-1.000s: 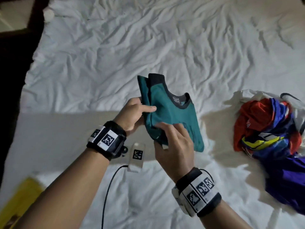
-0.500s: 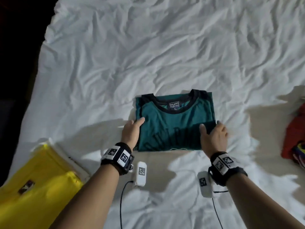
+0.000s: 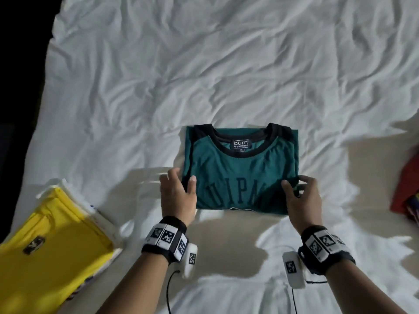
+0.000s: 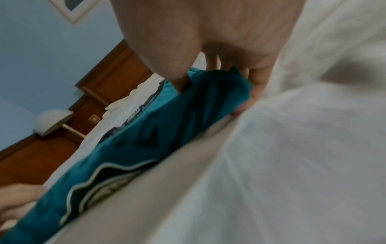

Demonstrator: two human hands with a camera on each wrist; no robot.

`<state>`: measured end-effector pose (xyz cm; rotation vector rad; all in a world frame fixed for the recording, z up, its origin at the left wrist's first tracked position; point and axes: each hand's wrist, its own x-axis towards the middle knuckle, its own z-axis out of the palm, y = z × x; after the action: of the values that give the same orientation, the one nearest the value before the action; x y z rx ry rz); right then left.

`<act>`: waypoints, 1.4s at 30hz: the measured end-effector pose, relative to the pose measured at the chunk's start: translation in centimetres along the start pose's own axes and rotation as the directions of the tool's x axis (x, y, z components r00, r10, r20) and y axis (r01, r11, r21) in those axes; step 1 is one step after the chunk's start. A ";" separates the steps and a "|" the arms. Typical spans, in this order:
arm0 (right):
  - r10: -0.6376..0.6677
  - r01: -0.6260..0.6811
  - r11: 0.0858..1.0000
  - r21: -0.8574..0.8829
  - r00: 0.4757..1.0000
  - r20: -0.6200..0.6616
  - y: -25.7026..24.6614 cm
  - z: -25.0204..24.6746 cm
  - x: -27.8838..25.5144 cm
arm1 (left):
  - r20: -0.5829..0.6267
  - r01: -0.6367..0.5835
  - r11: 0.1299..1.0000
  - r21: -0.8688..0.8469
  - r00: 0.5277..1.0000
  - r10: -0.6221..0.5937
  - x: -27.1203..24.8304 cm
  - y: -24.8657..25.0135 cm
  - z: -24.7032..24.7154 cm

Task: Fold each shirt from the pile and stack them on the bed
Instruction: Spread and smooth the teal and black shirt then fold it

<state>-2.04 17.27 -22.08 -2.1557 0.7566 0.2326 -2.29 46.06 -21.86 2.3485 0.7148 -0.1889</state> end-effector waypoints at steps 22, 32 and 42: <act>0.099 -0.092 0.994 0.067 0.989 -0.107 2.1 0.0 -2.6 | -0.148 0.307 0.883 -0.354 0.914 -0.377 -4.7 -3.0 1.5; 0.166 -0.168 0.985 0.040 0.985 0.039 1.0 -0.6 -1.5 | -0.016 0.317 0.948 -0.018 0.948 -0.317 -2.3 -1.6 1.4; 0.213 -0.207 0.968 0.145 0.977 -0.027 -0.1 -0.6 0.3 | -0.019 0.310 0.935 -0.173 0.948 -0.318 -0.1 0.0 0.1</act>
<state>-1.78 16.71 -21.77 -1.9528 0.9986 0.2363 -2.38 45.93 -21.89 2.0740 1.0862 -0.2044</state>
